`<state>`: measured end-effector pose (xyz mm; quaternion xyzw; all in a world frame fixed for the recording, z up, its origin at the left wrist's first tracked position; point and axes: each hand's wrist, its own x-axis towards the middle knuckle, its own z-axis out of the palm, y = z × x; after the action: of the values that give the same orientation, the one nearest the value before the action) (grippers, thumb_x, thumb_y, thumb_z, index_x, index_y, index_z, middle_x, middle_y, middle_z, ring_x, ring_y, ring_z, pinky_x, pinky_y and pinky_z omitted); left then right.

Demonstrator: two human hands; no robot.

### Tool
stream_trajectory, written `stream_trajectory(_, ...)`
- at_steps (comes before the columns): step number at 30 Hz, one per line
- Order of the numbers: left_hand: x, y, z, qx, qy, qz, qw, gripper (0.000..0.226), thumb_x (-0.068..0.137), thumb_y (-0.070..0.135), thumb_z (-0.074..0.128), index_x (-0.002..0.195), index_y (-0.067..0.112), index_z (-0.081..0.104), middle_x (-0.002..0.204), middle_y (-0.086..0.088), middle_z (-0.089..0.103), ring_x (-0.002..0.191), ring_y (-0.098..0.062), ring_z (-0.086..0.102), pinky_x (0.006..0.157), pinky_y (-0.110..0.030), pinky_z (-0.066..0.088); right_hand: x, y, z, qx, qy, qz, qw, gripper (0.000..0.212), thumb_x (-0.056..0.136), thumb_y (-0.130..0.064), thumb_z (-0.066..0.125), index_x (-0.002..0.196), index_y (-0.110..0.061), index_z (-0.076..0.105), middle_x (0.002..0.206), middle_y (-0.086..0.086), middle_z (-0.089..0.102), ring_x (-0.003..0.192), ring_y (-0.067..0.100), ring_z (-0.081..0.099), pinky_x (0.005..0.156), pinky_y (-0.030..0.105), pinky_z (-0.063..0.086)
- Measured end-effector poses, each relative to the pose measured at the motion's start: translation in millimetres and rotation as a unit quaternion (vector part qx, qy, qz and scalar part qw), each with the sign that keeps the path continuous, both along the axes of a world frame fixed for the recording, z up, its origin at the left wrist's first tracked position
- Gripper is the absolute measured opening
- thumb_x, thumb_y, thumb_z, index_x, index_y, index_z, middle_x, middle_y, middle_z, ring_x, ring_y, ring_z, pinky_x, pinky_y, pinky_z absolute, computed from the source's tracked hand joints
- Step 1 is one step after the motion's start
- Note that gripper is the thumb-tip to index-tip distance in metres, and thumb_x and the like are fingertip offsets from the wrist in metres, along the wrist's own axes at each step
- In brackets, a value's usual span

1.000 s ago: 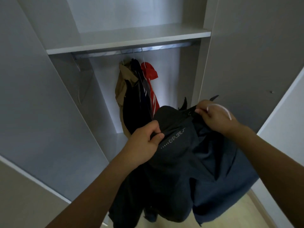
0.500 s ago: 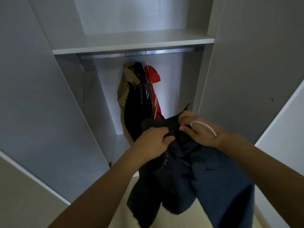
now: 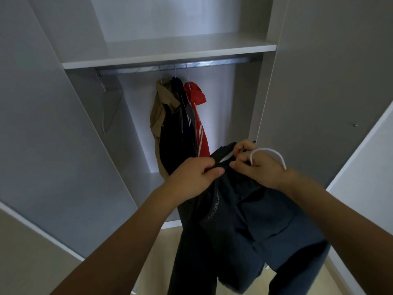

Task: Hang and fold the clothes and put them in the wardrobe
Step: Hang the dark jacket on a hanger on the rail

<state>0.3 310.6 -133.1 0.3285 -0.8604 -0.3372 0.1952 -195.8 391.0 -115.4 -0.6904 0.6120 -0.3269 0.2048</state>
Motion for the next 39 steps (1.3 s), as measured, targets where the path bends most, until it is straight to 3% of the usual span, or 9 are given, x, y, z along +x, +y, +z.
stream_trajectory(6, 1, 10, -1, 0.037, 0.015, -0.024, 0.999, 0.035, 0.094, 0.045, 0.056, 0.08, 0.014, 0.063, 0.073, -0.006, 0.061, 0.065, -0.018, 0.061, 0.063, -0.035, 0.052, -7, 1, 1, -0.094, 0.062, 0.026, 0.993, 0.03, 0.09, 0.001, 0.06, 0.061, -0.005, 0.057, 0.106, -0.004, 0.044, 0.081, 0.009, 0.053, 0.077, 0.008, 0.038)
stream_trajectory(13, 29, 13, -4, 0.051, -0.002, -0.02, 0.999, 0.03, 0.097, 0.041, 0.053, 0.071, 0.027, 0.058, 0.064, 0.015, 0.057, 0.062, -0.002, 0.059, 0.057, -0.009, 0.043, -47, -3, 4, -0.072, -0.095, -0.133, 0.984, 0.029, 0.092, -0.007, 0.059, 0.068, 0.01, 0.06, 0.117, 0.004, 0.053, 0.103, -0.002, 0.054, 0.095, 0.025, 0.042)
stream_trajectory(15, 31, 15, -6, 0.068, -0.011, -0.021, 0.997, 0.03, 0.096, 0.042, 0.053, 0.071, 0.026, 0.058, 0.064, 0.015, 0.058, 0.062, -0.001, 0.059, 0.056, -0.008, 0.042, -37, -5, 2, -0.077, -0.155, -0.146, 0.974, 0.028, 0.094, -0.011, 0.058, 0.067, -0.003, 0.06, 0.12, 0.001, 0.052, 0.093, -0.005, 0.056, 0.086, 0.017, 0.042)
stream_trajectory(19, 22, 9, -6, 0.054, -0.043, 0.01, 0.998, 0.042, 0.093, 0.054, 0.048, 0.084, 0.015, 0.06, 0.077, 0.001, 0.062, 0.069, -0.012, 0.061, 0.063, -0.025, 0.05, -3, -19, 12, -0.116, -0.203, -0.119, 0.965, 0.018, 0.098, -0.018, 0.054, 0.082, -0.012, 0.061, 0.11, -0.007, 0.049, 0.081, -0.012, 0.054, 0.077, 0.002, 0.038)
stream_trajectory(24, 14, 12, -9, 0.02, -0.097, -0.01, 0.995, 0.03, 0.096, 0.047, 0.051, 0.08, 0.022, 0.058, 0.073, 0.009, 0.057, 0.06, 0.003, 0.055, 0.058, -0.012, 0.041, 9, -22, 27, -0.142, -0.158, -0.082, 0.974, 0.034, 0.102, -0.026, 0.045, 0.077, -0.009, 0.059, 0.084, -0.012, 0.056, 0.076, -0.009, 0.053, 0.075, 0.003, 0.037)
stream_trajectory(30, 27, 32, -7, -0.073, -0.216, -0.104, 0.968, 0.031, 0.093, 0.047, 0.055, 0.07, 0.027, 0.053, 0.065, 0.009, 0.054, 0.056, -0.003, 0.052, 0.059, -0.02, 0.042, -4, -28, 32, 0.006, -0.132, -0.179, 0.975, 0.049, 0.102, -0.044, 0.036, 0.07, -0.021, 0.065, 0.077, -0.003, 0.063, 0.073, 0.003, 0.056, 0.065, 0.013, 0.038)
stream_trajectory(33, 30, 33, -5, -0.105, -0.179, -0.124, 0.97, 0.024, 0.091, 0.042, 0.058, 0.071, 0.028, 0.058, 0.073, 0.011, 0.056, 0.068, -0.004, 0.056, 0.068, -0.023, 0.047, -1, -30, 38, 0.063, 0.014, -0.176, 0.982, 0.052, 0.101, -0.048, 0.033, 0.066, -0.023, 0.061, 0.074, -0.002, 0.059, 0.076, 0.012, 0.058, 0.07, 0.025, 0.04)
stream_trajectory(36, 31, 8, -9, -0.046, -0.029, 0.031, 0.998, 0.015, 0.086, 0.037, 0.056, 0.1, 0.034, 0.057, 0.11, 0.012, 0.05, 0.106, -0.013, 0.051, 0.094, -0.033, 0.046, 0, -29, 47, 0.065, 0.168, -0.195, 0.964, 0.052, 0.098, -0.052, 0.035, 0.069, -0.02, 0.062, 0.066, -0.003, 0.055, 0.081, 0.025, 0.06, 0.085, 0.034, 0.046)
stream_trajectory(39, 23, -14, -20, 0.08, -0.116, 0.102, 0.985, 0.053, 0.089, 0.05, 0.055, 0.137, 0.028, 0.044, 0.136, 0.006, 0.037, 0.125, -0.018, 0.04, 0.108, -0.037, 0.037, 1, -30, 52, 0.043, 0.059, -0.185, 0.98, 0.048, 0.099, -0.043, 0.044, 0.06, -0.024, 0.066, 0.055, -0.01, 0.06, 0.067, 0.008, 0.06, 0.067, 0.016, 0.043)
